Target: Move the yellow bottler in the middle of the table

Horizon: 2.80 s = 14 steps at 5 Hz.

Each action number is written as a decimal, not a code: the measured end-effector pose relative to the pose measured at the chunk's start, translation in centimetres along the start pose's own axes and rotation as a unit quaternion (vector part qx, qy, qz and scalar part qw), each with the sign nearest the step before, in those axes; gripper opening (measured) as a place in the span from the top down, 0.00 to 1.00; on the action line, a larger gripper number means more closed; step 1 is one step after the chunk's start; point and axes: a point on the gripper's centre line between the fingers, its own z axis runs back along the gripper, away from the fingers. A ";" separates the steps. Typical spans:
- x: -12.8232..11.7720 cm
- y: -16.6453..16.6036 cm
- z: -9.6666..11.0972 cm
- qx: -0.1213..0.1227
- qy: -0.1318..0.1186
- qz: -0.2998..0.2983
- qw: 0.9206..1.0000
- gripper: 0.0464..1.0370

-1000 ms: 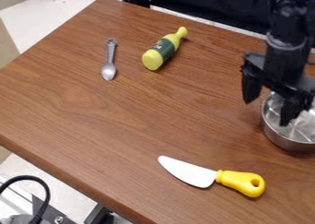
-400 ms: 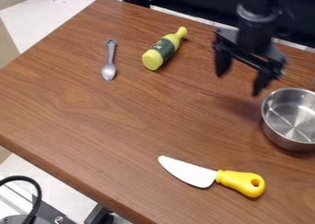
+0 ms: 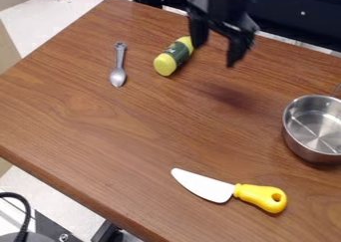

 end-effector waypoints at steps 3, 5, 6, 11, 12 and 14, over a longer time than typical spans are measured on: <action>1.2 5.8 -1.0 -0.001 -0.023 0.061 0.998 0.04; 0.9 6.3 -3.3 -0.012 0.006 0.064 0.998 0.04; 0.9 5.9 -4.3 -0.036 0.021 0.070 0.997 0.04; 0.0 5.7 -7.0 0.003 0.040 0.084 0.996 0.04; -0.1 5.2 -7.9 0.008 0.046 0.080 0.996 0.08; -0.5 3.9 -8.3 0.013 0.037 0.030 0.999 0.41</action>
